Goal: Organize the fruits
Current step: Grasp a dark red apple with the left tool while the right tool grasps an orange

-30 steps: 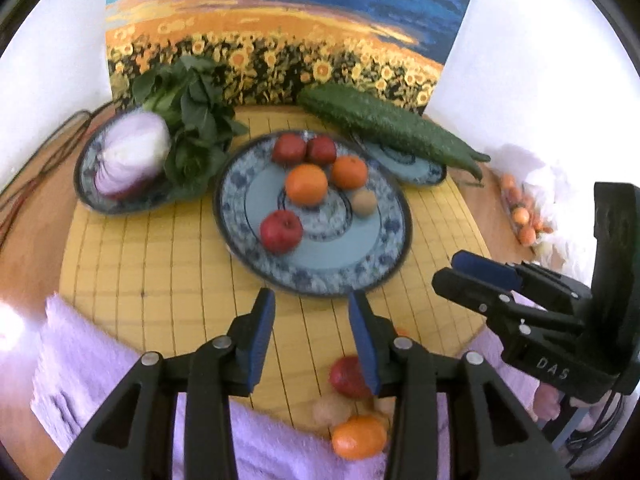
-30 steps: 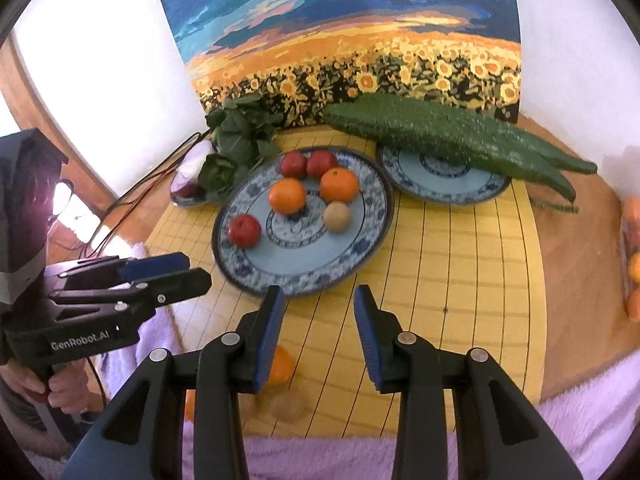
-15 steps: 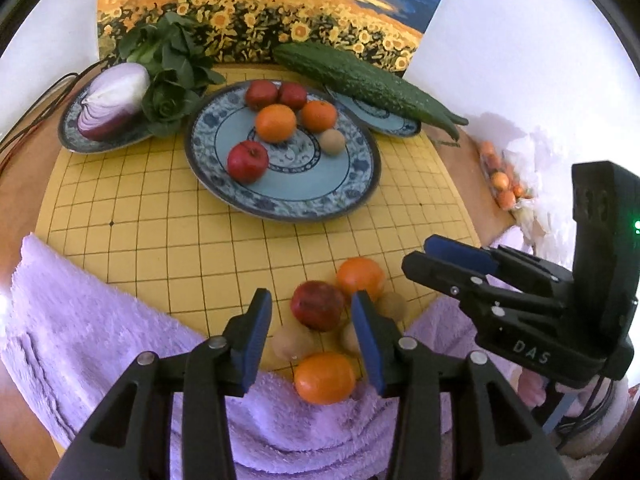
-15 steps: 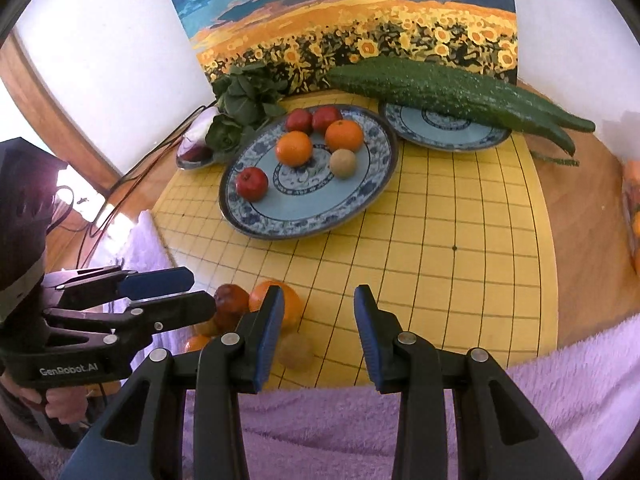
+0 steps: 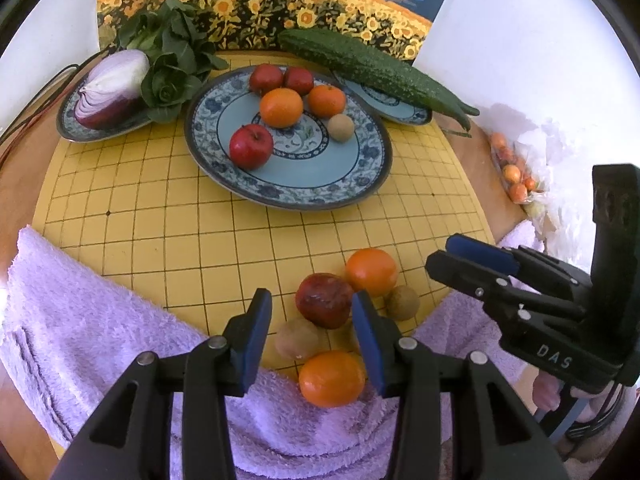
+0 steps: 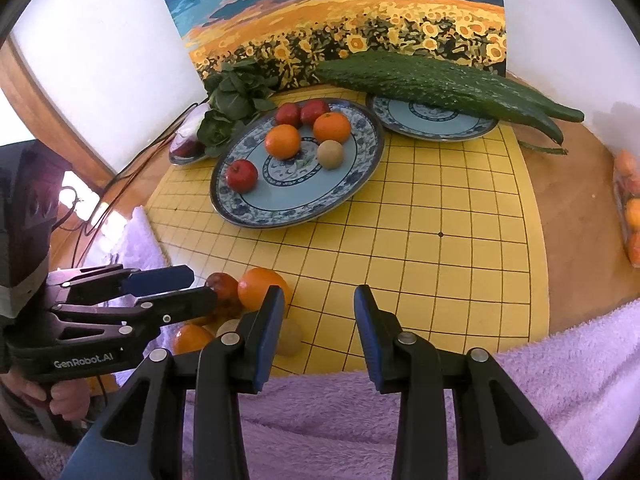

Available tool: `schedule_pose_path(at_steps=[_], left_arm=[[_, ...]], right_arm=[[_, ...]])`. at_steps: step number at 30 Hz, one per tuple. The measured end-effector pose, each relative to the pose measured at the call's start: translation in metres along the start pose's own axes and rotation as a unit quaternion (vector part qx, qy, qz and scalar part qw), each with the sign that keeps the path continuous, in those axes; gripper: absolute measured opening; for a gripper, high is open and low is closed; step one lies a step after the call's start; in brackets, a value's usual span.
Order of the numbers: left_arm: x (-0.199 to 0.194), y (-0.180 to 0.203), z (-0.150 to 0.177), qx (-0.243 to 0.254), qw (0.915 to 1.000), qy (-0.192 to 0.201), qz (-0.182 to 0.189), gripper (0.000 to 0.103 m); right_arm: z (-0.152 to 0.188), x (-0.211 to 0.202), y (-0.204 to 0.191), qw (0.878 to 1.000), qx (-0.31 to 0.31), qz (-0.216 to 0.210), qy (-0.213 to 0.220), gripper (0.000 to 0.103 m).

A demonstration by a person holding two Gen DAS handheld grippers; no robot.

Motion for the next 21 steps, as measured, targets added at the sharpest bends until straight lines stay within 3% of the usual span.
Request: schedule_pose_path(at_steps=[21], left_arm=[[0.018,0.012,-0.005,0.036,0.9991,-0.011,0.02,0.042]], right_arm=[[0.0,0.008,0.009,1.0,0.029,0.001,-0.002,0.037]])
Point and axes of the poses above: each gripper's, at about its wrist camera, not at the fingertips, and x roughly the way its jaws point, y to its right, z to its underside, the point moved 4 cm from there along x, roughly the way its jaws point, and after that the axes turned 3 degrees about -z, right-handed, at the moved point
